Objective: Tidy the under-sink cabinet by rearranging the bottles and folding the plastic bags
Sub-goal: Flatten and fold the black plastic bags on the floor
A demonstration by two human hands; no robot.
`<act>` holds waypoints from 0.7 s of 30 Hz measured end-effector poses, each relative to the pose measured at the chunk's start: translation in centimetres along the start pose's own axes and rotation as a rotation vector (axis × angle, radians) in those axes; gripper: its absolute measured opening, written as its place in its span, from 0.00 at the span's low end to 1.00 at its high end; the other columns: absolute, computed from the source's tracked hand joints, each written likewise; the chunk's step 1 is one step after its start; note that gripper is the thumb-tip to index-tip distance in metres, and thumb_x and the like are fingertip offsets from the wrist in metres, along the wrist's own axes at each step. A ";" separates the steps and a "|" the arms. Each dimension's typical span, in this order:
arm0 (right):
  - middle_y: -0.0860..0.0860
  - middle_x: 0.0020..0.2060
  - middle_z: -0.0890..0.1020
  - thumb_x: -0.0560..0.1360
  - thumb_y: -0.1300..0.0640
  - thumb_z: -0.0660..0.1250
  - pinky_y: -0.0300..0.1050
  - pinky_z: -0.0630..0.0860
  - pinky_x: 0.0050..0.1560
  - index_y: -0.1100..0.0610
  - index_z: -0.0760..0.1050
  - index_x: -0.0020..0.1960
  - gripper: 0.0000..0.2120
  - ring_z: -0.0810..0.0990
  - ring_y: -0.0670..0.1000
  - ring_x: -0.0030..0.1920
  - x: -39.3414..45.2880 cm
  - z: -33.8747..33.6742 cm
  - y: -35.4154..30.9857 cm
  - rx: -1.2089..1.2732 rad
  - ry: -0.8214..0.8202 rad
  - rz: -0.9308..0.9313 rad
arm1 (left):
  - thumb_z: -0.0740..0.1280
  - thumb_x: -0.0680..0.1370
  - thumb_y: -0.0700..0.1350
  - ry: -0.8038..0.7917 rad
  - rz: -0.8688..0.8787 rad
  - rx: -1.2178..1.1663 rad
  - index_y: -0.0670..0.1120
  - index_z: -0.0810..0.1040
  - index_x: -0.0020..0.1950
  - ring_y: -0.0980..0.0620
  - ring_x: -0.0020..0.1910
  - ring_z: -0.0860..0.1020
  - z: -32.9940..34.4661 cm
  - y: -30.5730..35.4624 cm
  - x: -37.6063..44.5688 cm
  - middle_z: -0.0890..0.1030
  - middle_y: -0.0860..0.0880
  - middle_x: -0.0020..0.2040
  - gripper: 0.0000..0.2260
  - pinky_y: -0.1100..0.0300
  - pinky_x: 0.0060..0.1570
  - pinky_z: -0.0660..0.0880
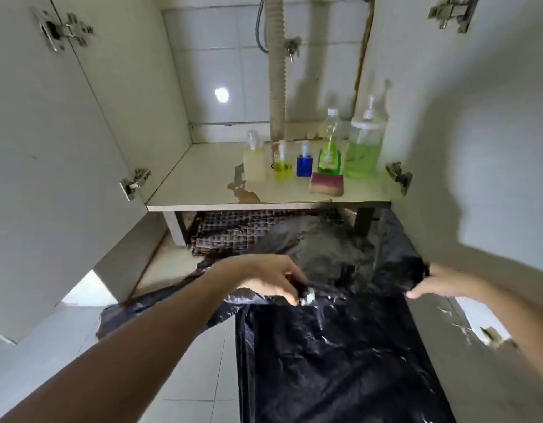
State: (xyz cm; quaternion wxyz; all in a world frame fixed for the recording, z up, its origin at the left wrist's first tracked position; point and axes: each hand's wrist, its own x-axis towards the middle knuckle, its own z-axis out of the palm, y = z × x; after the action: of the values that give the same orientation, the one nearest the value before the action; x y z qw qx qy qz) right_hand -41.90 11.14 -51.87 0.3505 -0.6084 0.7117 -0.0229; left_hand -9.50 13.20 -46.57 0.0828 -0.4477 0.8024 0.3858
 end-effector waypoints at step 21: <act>0.56 0.61 0.77 0.73 0.54 0.69 0.50 0.77 0.55 0.60 0.74 0.62 0.20 0.77 0.58 0.59 -1.9 14.3 0.2 -1.115 -0.604 -0.217 | 0.60 0.77 0.46 -0.163 -0.119 0.406 0.46 0.71 0.64 0.36 0.54 0.77 19.4 -3.2 5.0 0.77 0.38 0.56 0.16 0.51 0.45 0.73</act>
State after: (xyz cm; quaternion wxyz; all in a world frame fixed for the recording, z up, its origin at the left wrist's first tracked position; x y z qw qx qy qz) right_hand -34.56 18.51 -61.81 0.1621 -0.7474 0.4213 0.4874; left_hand -14.05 22.43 -64.00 0.2586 -0.4357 0.8264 0.2457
